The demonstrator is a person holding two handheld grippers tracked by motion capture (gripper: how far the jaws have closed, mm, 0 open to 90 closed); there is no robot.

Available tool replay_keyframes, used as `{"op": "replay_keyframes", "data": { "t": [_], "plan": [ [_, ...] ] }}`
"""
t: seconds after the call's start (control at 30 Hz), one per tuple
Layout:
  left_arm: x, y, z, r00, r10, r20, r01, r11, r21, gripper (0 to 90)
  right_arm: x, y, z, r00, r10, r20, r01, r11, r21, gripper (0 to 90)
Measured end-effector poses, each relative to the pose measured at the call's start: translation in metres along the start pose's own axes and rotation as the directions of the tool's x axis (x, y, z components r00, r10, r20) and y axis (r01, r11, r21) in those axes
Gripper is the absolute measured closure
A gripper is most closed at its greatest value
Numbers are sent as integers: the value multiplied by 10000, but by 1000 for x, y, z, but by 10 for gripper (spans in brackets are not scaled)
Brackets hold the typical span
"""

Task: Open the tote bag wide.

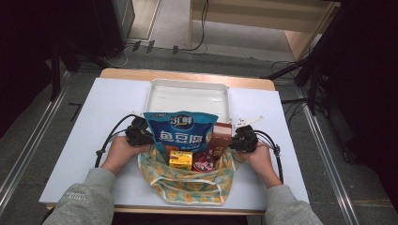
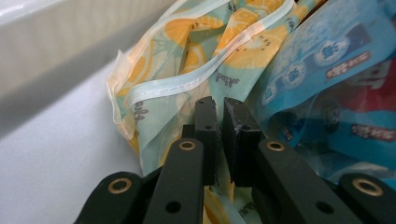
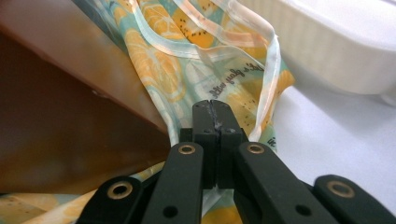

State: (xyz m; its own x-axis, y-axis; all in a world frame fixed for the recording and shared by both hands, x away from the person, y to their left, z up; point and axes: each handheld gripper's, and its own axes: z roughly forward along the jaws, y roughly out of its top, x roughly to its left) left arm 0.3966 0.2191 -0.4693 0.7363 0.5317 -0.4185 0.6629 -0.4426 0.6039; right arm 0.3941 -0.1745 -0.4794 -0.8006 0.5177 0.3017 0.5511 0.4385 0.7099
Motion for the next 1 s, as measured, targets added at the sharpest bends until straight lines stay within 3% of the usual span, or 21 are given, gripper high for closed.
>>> {"op": "replay_keyframes", "data": {
  "t": [0.23,0.4,0.53,0.7,0.83,1.0],
  "plan": [
    [3,-1,0,10000,-24,95,25,10000,-36,858,-1,-2,2,10000,-28,-32,29,9999,143,900],
    [0,-2,-4,9989,429,-209,-425,9989,210,869,-3,-3,3,9999,35,-158,-32,9998,180,900],
    [3,-4,-6,10000,58,-68,-57,9998,177,886,-4,-4,2,9998,51,-175,-47,9997,226,900],
    [3,-1,-7,10000,-42,-43,42,9999,140,856,-4,-1,-2,9996,154,-224,-154,9999,-17,888],
    [1,0,-12,9996,-254,-78,254,9997,71,793,-3,1,-8,9999,117,-70,-119,9994,-320,844],
    [-4,4,-21,9988,-489,-96,487,9987,-164,692,-2,4,-19,9991,204,370,-183,9982,-565,728]
  ]
}}
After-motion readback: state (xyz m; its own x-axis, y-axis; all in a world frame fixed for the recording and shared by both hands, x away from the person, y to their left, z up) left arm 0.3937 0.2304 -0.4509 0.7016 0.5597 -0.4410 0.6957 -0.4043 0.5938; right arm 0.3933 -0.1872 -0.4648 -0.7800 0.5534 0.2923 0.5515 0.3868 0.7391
